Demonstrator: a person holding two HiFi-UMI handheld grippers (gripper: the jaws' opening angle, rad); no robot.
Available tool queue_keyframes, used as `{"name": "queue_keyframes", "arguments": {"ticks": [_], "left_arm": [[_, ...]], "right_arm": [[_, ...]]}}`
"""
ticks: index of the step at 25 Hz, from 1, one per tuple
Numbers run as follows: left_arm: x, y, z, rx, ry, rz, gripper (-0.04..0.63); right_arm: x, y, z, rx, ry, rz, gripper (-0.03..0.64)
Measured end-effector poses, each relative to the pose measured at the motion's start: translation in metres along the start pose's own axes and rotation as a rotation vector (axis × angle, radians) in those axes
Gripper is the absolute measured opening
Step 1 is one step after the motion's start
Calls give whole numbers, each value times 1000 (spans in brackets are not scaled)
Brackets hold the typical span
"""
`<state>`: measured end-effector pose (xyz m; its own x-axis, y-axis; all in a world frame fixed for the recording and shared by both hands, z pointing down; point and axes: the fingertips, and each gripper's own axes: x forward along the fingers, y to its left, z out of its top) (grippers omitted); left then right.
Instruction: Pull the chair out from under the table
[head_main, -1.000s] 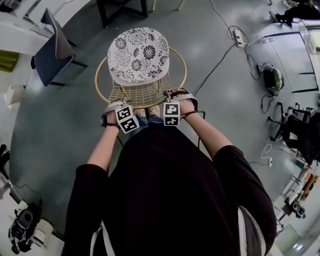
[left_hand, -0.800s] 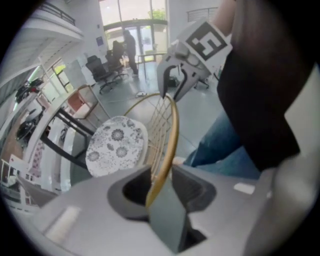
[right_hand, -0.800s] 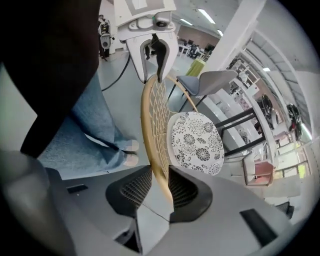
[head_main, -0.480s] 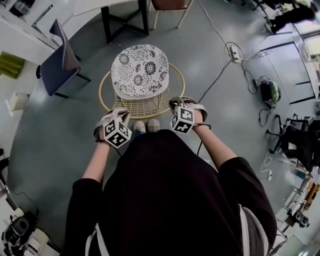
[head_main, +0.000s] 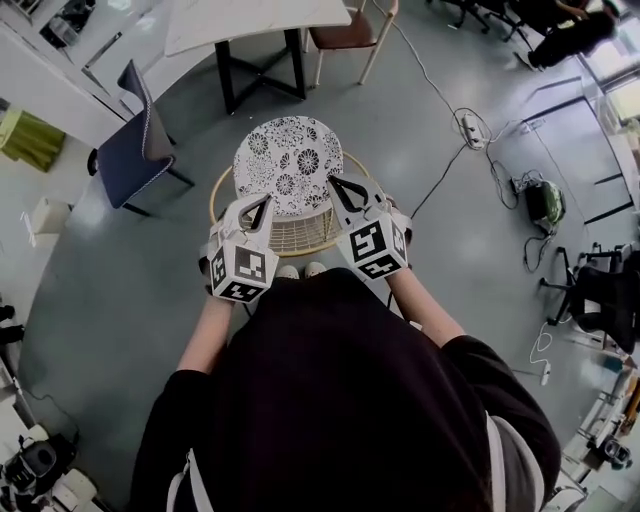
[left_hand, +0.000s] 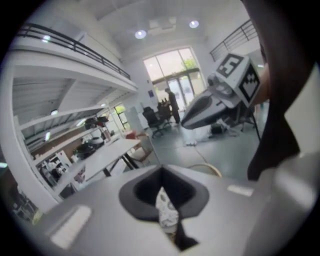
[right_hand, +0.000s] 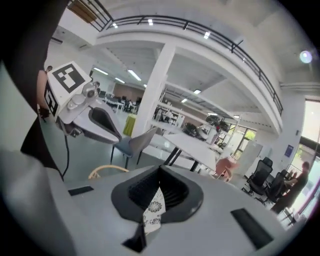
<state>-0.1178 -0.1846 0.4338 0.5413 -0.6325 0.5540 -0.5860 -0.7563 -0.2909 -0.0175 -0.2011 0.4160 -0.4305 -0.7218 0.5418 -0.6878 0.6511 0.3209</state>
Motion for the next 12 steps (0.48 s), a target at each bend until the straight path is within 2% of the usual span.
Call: {"name": "queue_keyframes", "arguments": {"ticks": [6, 12], "left_arm": [[-47, 44, 71, -173, -246, 166, 8], [-79, 68, 98, -282, -391, 267, 8]], "right_arm": [[-42, -32, 70, 110, -207, -138, 21], [-70, -50, 105, 199, -335, -228, 21]]}}
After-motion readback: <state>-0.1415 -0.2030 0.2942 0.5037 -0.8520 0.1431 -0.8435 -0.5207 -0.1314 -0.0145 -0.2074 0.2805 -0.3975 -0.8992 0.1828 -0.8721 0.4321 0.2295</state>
